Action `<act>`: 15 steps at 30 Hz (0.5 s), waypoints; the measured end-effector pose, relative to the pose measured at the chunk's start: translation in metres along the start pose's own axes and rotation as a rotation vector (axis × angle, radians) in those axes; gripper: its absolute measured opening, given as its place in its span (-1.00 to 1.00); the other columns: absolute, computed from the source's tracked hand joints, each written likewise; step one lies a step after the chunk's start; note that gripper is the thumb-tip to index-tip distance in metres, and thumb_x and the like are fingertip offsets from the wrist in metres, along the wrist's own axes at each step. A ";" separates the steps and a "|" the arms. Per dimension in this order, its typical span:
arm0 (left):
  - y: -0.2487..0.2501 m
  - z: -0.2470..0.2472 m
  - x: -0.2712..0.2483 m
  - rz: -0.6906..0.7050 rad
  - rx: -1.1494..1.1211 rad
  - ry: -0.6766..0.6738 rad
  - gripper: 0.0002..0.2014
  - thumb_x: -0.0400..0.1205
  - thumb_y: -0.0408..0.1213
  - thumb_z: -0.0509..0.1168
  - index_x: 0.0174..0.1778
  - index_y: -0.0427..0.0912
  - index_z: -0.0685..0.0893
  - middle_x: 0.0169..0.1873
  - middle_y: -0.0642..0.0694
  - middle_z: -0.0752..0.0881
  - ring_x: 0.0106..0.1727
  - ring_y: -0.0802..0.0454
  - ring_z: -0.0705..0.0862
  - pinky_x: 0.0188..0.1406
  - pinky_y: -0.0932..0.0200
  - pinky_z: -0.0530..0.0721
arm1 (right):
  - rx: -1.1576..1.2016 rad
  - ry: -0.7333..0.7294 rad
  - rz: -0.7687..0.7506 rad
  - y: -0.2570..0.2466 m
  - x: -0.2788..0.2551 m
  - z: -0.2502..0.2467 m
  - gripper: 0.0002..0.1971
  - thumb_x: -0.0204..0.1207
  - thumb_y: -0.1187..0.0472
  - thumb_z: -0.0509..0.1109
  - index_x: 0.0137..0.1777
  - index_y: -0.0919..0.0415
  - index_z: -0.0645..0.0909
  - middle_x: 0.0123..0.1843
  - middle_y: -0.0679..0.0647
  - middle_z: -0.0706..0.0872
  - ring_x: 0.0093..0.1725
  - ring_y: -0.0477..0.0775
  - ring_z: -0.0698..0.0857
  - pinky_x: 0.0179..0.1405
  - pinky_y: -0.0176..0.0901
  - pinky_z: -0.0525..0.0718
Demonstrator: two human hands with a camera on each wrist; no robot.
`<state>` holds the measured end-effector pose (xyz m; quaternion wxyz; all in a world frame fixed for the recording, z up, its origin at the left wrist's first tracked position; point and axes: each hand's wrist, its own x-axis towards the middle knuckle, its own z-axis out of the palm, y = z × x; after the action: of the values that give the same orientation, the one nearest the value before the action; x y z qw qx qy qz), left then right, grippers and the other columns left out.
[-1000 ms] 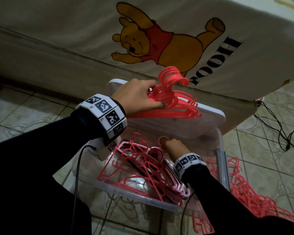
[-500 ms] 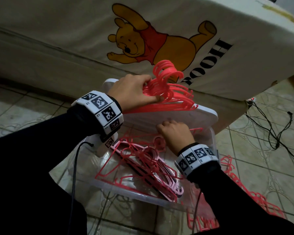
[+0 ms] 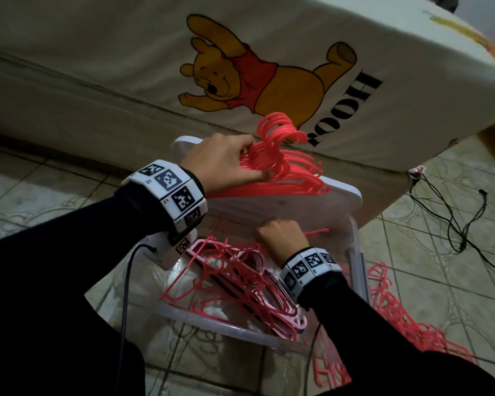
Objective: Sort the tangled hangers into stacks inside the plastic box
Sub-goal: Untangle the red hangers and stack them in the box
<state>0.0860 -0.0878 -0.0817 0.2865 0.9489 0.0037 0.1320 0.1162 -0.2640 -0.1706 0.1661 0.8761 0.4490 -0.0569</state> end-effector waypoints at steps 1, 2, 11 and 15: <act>-0.001 0.000 0.000 -0.005 0.007 0.006 -0.55 0.30 0.42 0.25 -0.17 0.14 0.60 -0.36 0.17 0.62 -0.21 0.07 0.65 -0.34 0.13 0.46 | 0.002 -0.004 -0.002 -0.002 0.004 0.002 -0.77 0.58 0.29 0.20 0.08 0.18 0.69 0.09 0.13 0.75 0.14 0.23 0.69 -0.10 -0.01 0.59; -0.001 -0.001 -0.001 -0.011 0.020 0.014 -0.53 0.28 0.43 0.23 -0.17 0.14 0.60 -0.37 0.19 0.60 -0.22 0.09 0.64 -0.36 0.14 0.41 | 0.003 -0.004 -0.006 -0.005 0.008 0.004 -0.77 0.57 0.30 0.21 0.06 0.19 0.69 0.08 0.14 0.75 0.13 0.23 0.70 -0.08 0.00 0.60; -0.009 -0.002 0.000 -0.020 0.052 0.028 -0.49 0.31 0.42 0.24 -0.09 0.10 0.66 -0.28 0.15 0.67 -0.16 0.10 0.65 -0.23 0.13 0.39 | 0.045 -0.014 0.081 -0.011 0.034 0.026 -0.77 0.50 0.42 0.23 0.02 0.28 0.70 0.02 0.19 0.76 0.02 0.26 0.74 -0.15 -0.04 0.60; -0.008 -0.002 0.000 -0.025 0.054 0.035 -0.51 0.33 0.40 0.27 -0.07 0.11 0.67 -0.24 0.13 0.71 -0.12 0.09 0.67 -0.23 0.14 0.36 | 0.115 -0.054 0.134 -0.004 0.032 0.034 -0.80 0.45 0.38 0.29 0.01 0.32 0.69 0.00 0.24 0.76 -0.02 0.29 0.75 -0.16 0.01 0.65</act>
<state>0.0863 -0.0799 -0.0844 0.2624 0.9537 0.0240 0.1451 0.1332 -0.2488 -0.2116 0.1311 0.9104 0.3807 -0.0949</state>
